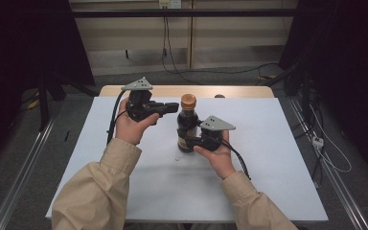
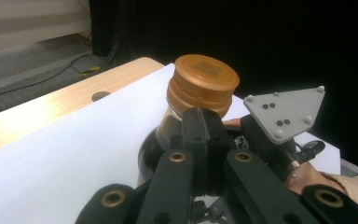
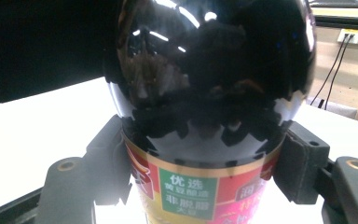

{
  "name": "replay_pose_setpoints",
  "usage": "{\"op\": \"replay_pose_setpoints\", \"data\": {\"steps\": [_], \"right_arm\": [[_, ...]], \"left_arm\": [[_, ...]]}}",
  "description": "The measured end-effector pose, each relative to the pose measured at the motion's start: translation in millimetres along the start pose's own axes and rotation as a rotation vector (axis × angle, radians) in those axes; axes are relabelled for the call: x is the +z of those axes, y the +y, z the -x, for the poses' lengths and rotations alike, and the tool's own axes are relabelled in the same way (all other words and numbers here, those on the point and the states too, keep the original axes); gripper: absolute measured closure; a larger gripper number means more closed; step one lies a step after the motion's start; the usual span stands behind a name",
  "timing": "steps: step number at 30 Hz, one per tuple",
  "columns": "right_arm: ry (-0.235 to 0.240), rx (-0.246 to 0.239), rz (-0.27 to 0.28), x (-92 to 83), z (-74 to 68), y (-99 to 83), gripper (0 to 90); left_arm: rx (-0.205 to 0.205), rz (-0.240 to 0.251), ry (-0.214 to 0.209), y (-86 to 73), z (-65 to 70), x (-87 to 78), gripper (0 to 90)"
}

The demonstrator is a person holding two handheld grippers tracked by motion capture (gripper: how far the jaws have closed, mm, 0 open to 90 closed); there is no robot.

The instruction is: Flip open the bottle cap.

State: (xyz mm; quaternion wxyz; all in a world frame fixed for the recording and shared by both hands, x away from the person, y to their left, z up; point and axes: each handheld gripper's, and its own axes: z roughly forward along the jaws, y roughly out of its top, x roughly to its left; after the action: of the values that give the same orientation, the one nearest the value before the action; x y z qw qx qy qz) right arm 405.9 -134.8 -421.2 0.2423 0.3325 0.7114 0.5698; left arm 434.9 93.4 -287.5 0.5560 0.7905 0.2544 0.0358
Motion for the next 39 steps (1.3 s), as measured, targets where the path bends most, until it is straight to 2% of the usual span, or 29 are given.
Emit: {"op": "replay_pose_setpoints", "data": {"steps": [3, 7, 14, 21, 25, 39], "right_arm": [[0.000, 0.000, 0.000, 0.0, -0.2, 0.0, 30.3], [0.001, 0.000, -0.001, 0.0, 0.0, -0.1, 30.3], [0.001, 0.000, 0.000, 0.1, -0.1, -0.5, 30.3], [0.004, 0.009, 0.003, -0.1, 0.5, -1.2, 30.7], [0.002, -0.001, -0.008, -1.1, -1.4, -0.5, 31.1], [-0.007, 0.017, -0.013, -1.3, -0.1, -0.6, 31.7]], "left_arm": [[-0.007, -0.003, -0.004, 1.4, 0.0, 2.4, 90.0], [0.026, -0.027, 0.011, 4.8, 2.1, 4.6, 90.0], [0.046, -0.028, 0.022, 9.0, 3.5, 5.7, 90.0], [0.020, -0.025, 0.005, 9.6, 2.5, 7.5, 90.0], [0.029, -0.031, 0.031, 11.5, 2.5, 7.2, 90.0], [0.019, -0.053, 0.057, 17.1, 6.9, 11.1, 90.0]]}}
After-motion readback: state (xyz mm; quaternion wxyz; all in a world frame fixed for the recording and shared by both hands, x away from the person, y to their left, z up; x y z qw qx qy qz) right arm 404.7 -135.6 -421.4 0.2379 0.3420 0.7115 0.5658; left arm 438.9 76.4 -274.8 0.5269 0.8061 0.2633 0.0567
